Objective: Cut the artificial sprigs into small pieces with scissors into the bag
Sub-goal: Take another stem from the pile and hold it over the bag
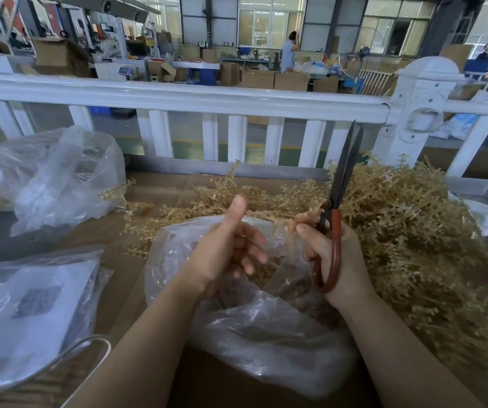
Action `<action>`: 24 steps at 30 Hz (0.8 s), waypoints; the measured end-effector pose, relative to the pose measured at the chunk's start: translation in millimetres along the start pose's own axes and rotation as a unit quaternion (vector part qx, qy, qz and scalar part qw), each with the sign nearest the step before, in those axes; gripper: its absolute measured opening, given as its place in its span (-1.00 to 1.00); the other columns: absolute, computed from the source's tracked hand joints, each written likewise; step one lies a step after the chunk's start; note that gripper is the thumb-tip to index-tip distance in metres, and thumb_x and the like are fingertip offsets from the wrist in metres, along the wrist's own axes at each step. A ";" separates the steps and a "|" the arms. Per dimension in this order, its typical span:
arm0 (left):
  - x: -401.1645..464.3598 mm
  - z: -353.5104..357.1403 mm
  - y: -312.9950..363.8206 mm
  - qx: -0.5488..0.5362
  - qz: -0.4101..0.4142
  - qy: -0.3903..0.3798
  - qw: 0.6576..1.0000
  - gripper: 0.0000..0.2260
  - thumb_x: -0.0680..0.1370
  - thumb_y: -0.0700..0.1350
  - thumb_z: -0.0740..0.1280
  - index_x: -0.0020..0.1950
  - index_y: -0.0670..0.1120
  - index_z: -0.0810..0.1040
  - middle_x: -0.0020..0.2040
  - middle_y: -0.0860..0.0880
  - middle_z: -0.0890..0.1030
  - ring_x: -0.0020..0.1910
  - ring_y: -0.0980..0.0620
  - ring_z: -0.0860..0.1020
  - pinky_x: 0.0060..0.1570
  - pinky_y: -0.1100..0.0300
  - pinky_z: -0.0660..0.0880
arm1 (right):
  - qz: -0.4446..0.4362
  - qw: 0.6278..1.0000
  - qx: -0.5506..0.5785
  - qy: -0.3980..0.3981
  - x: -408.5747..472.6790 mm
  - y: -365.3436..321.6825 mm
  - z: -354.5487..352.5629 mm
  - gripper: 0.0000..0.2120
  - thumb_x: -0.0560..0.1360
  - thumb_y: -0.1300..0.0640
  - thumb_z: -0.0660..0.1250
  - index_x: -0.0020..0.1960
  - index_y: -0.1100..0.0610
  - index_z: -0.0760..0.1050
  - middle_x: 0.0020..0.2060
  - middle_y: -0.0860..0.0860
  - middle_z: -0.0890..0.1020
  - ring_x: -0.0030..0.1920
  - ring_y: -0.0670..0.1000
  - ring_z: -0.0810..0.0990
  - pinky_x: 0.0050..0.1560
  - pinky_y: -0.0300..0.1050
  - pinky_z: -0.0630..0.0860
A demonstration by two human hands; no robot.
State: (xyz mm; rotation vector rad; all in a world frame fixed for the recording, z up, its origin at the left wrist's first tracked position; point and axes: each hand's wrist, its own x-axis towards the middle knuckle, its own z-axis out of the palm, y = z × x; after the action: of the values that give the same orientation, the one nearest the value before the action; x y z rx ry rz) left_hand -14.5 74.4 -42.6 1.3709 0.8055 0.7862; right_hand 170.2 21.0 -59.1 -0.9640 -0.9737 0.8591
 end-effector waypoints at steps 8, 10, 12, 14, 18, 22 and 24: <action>0.3 1.0 3.2 -0.141 -0.042 -0.074 0.986 -0.30 0.42 0.36 0.27 0.18 -0.24 0.59 -0.05 -0.15 0.66 -0.22 0.00 0.61 -0.24 0.20 0.56 | -0.040 0.990 -0.095 -0.092 -1.6 -1.2 4.8 -0.83 0.43 0.16 0.49 -0.05 -0.09 0.68 -0.09 0.00 0.74 -0.02 0.01 0.73 -0.03 -0.16 0.62; 0.3 2.8 3.2 -0.149 -0.023 -0.036 0.988 -0.63 0.42 0.07 0.41 0.10 -0.15 0.67 -0.07 -0.11 0.69 -0.19 0.04 0.64 -0.21 0.23 0.59 | -0.047 0.985 -0.110 -0.121 -1.5 -0.9 5.9 -0.75 0.45 0.18 0.46 -0.04 -0.17 0.68 -0.04 -0.07 0.74 0.01 -0.03 0.73 -0.01 -0.18 0.64; 0.6 4.3 2.3 -0.174 -0.008 -0.006 0.985 -0.64 0.38 -0.08 0.45 0.14 -0.18 0.66 -0.05 -0.15 0.70 -0.19 0.04 0.67 -0.25 0.25 0.60 | -0.044 0.985 -0.087 -0.144 0.0 0.1 6.5 -0.72 0.47 0.28 0.44 -0.01 -0.10 0.69 0.14 -0.07 0.71 0.16 -0.02 0.69 0.10 -0.13 0.65; 0.1 5.0 2.3 -0.207 0.012 0.028 0.978 -0.65 0.37 -0.16 0.45 0.13 -0.21 0.63 -0.08 -0.17 0.70 -0.20 0.01 0.69 -0.31 0.24 0.59 | -0.050 0.986 -0.072 -0.144 0.2 1.1 7.1 -0.69 0.47 0.40 0.41 0.00 0.01 0.69 0.22 -0.06 0.68 0.23 -0.03 0.66 0.09 -0.17 0.64; 1.4 4.9 1.8 -0.232 0.087 0.090 0.965 -0.71 0.32 -0.18 0.50 0.04 -0.16 0.66 -0.15 -0.15 0.71 -0.19 -0.04 0.71 -0.29 0.19 0.60 | -0.031 0.997 -0.026 -0.065 -0.1 3.1 5.1 -0.58 0.49 0.49 0.35 -0.05 -0.03 0.71 0.19 -0.04 0.70 0.08 -0.12 0.70 -0.13 -0.23 0.64; 3.2 2.6 -1.4 -0.212 0.155 0.109 0.959 -0.82 0.37 -0.18 0.52 -0.05 -0.06 0.70 -0.12 -0.15 0.72 -0.14 -0.07 0.71 -0.14 0.13 0.62 | -0.041 0.998 -0.036 -0.011 1.2 2.1 1.6 -0.74 0.53 0.43 0.36 0.00 0.10 0.65 0.05 0.05 0.74 -0.24 -0.22 0.62 -0.22 -0.32 0.55; 3.0 1.5 -2.2 -0.208 0.174 0.101 0.957 -0.84 0.39 -0.18 0.53 -0.06 -0.02 0.71 -0.11 -0.14 0.72 -0.12 -0.07 0.71 -0.11 0.14 0.61 | -0.032 0.999 -0.029 -0.010 -0.9 0.2 3.5 -0.85 0.52 0.30 0.43 0.00 0.09 0.65 -0.03 0.09 0.75 -0.36 -0.20 0.57 -0.32 -0.31 0.51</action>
State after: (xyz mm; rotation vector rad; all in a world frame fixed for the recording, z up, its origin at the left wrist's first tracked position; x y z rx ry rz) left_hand -11.6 76.1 -44.8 1.0705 0.5144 1.3092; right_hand 166.6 21.1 -58.6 -0.9690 -1.0468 0.7919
